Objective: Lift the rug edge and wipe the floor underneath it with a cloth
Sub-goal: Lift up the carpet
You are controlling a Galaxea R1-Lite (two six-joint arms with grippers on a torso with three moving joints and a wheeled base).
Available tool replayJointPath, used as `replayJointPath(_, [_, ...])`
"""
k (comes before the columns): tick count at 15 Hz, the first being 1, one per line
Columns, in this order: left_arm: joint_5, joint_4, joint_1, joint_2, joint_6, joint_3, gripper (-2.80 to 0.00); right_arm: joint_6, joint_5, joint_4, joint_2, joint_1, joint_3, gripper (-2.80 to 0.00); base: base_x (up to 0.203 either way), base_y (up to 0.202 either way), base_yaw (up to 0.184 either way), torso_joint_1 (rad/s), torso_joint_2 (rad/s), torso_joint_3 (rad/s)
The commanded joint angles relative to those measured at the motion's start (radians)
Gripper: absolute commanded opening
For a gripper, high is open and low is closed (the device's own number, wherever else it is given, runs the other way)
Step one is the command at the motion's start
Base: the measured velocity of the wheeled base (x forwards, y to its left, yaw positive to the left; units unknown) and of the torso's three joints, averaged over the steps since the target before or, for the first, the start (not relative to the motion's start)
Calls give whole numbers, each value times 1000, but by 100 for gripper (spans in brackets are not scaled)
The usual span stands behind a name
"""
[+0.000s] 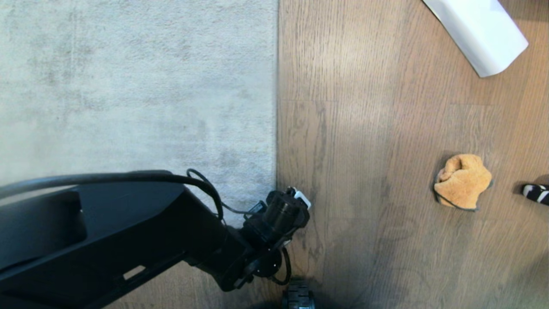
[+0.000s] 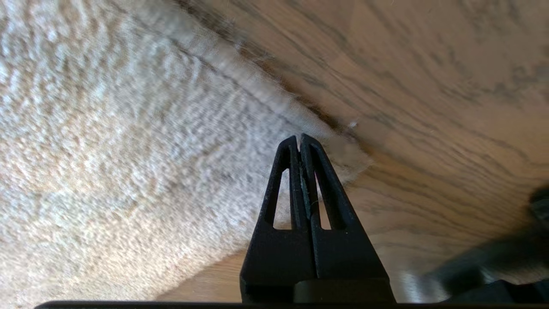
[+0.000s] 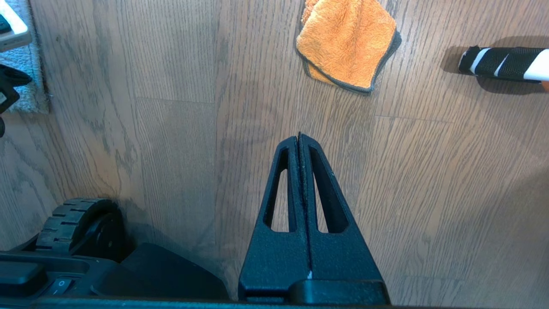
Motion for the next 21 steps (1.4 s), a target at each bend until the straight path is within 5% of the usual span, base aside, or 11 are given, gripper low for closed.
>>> replayJointPath(1, [9,14,-14,-4,-18,-3,-280,-1,1,0,0,0,0,-280,0,0,0,0,0,0])
replayJointPath(9, [22,133,-73,-6,-162,0,-280,-1,1,0,0,0,0,-280,0,0,0,0,0,0])
replayJointPath(19, [59,197,-78,22,-156,-3,-280,-1,1,0,0,0,0,-280,0,0,0,0,0,0])
replayJointPath(20, [59,193,-79,29,-156,-3,0,-1,2,0,0,0,0,-280,0,0,0,0,0,0])
replayJointPath(21, [59,192,-79,32,-156,-6,0,-1,1,0,0,0,0,-280,0,0,0,0,0,0])
